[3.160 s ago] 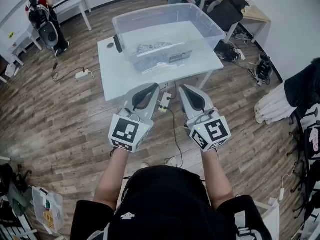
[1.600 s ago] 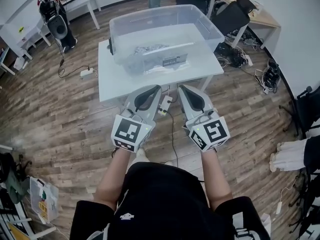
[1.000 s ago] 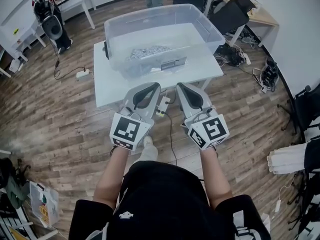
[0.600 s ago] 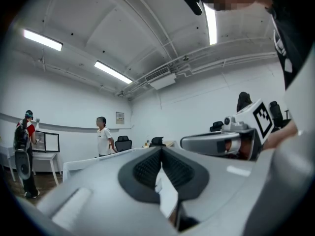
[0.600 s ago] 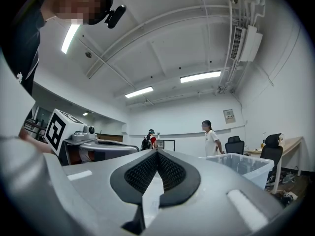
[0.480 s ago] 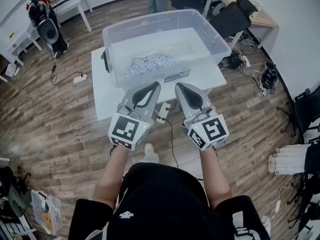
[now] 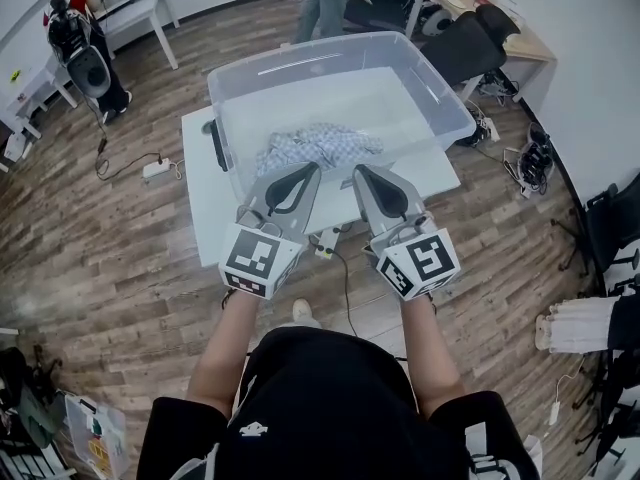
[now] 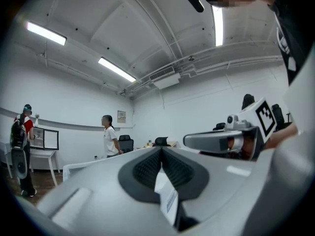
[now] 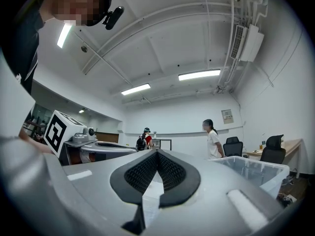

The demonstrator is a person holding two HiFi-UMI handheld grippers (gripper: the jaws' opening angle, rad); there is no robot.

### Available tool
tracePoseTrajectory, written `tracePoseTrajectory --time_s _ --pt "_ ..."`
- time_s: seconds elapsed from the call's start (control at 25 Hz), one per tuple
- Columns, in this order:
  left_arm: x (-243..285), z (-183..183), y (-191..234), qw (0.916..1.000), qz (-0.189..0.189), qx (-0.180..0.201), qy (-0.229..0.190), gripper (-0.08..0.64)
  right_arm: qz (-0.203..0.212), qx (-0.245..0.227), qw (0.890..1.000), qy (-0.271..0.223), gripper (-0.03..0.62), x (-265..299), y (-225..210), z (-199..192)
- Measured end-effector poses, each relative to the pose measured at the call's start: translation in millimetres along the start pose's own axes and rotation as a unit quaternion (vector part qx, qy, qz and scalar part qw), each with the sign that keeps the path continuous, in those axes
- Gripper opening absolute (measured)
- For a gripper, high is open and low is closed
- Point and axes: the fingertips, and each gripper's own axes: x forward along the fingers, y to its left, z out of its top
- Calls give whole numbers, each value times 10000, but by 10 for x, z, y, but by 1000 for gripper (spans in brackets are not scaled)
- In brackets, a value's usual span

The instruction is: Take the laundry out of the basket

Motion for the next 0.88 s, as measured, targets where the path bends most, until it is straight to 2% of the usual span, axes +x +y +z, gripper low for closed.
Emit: tracePoseTrajectory --time_s 0.2,0.6,0.88 --pt "81 -36 245 10000 -92 -18 4 9 -35 -44 10000 37 0 285 -20 10" --pt "86 -184 779 9991 203 -362 -7 9 -101 -57 9999 112 0 636 12 -80" --pt "173 -200 981 9983 383 -428 8 9 -157 -116 9998 83 -1 734 -139 -2"
